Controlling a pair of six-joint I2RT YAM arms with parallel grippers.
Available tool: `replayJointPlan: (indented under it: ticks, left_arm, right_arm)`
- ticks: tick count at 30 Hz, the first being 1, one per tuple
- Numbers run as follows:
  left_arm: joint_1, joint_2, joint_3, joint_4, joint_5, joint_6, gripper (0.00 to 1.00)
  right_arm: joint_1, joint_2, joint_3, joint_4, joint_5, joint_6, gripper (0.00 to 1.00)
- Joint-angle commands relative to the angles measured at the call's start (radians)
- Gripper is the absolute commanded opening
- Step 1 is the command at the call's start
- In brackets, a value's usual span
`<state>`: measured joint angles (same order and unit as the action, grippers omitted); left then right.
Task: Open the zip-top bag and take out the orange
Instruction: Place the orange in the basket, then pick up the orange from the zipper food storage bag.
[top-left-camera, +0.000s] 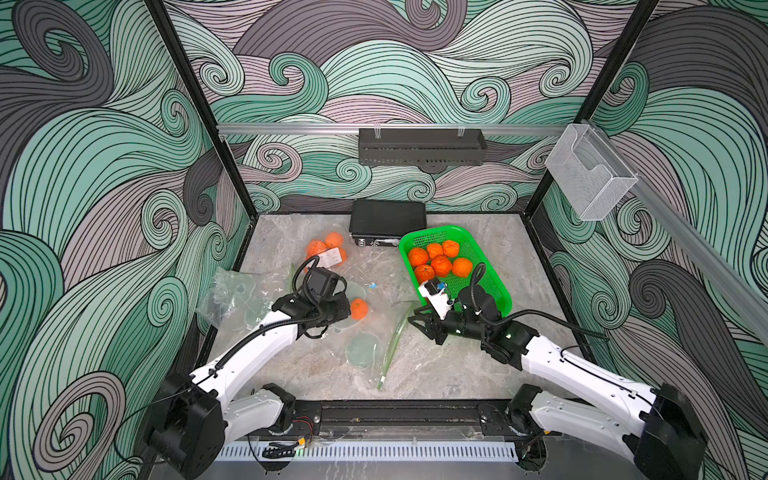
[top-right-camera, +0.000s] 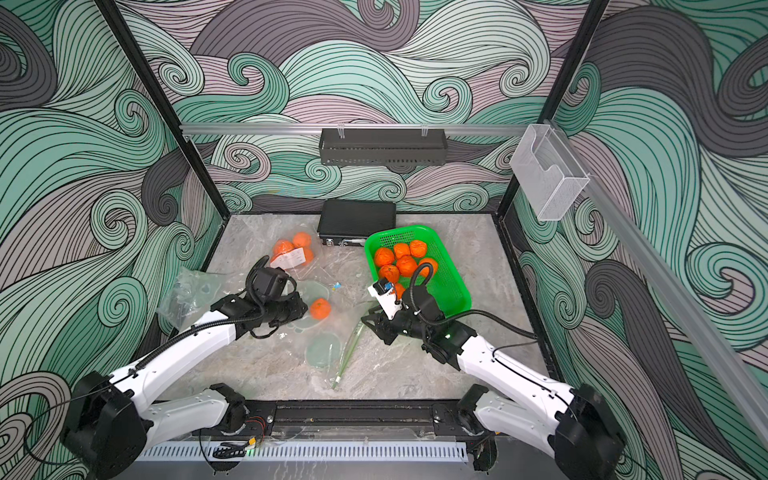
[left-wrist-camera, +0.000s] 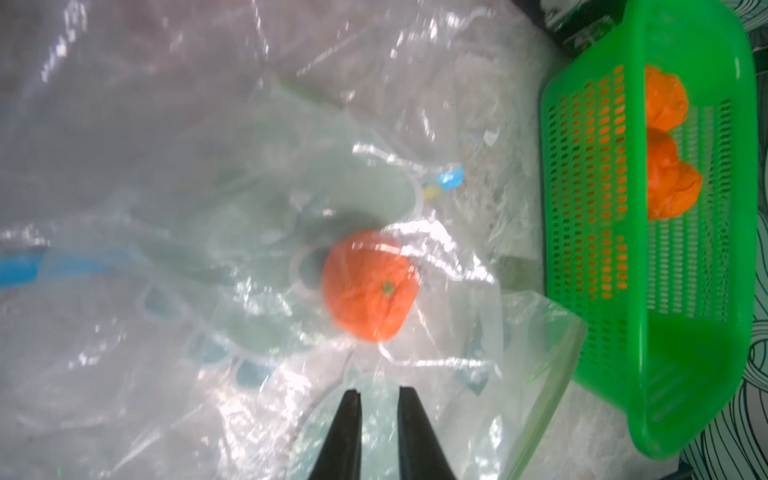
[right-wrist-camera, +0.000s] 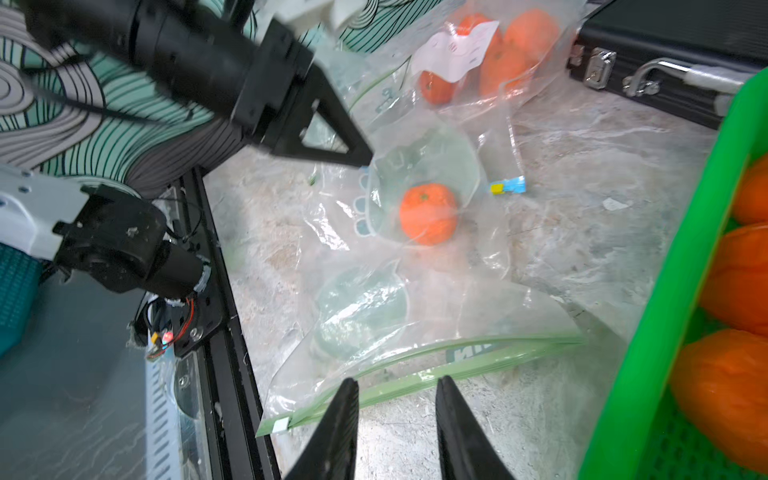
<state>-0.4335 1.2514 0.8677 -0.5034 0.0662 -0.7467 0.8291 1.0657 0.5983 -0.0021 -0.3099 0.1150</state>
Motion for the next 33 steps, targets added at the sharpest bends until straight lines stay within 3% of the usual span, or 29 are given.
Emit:
replayJointPlan:
  ticks: [1,9,22,33]
  left_arm:
    - [0.054,0.123,0.097,-0.032,0.05,0.056,0.14]
    - [0.107,0.366,0.128,0.107,0.137,0.067,0.04]
    - [0.107,0.476,0.056,0.196,0.13,0.075,0.03]
    - [0.107,0.467,0.002,0.206,0.108,0.093,0.02]
  right_arm:
    - [0.05,0.047,-0.018,0.021,0.064,-0.032,0.31]
    - [0.129,0.165,0.011,-0.004,0.135,-0.053,0.31]
    - [0.131,0.267,0.014,0.023,0.161,-0.081,0.37]
    - [0.13,0.36,0.09,0.048,0.14,-0.096,0.34]
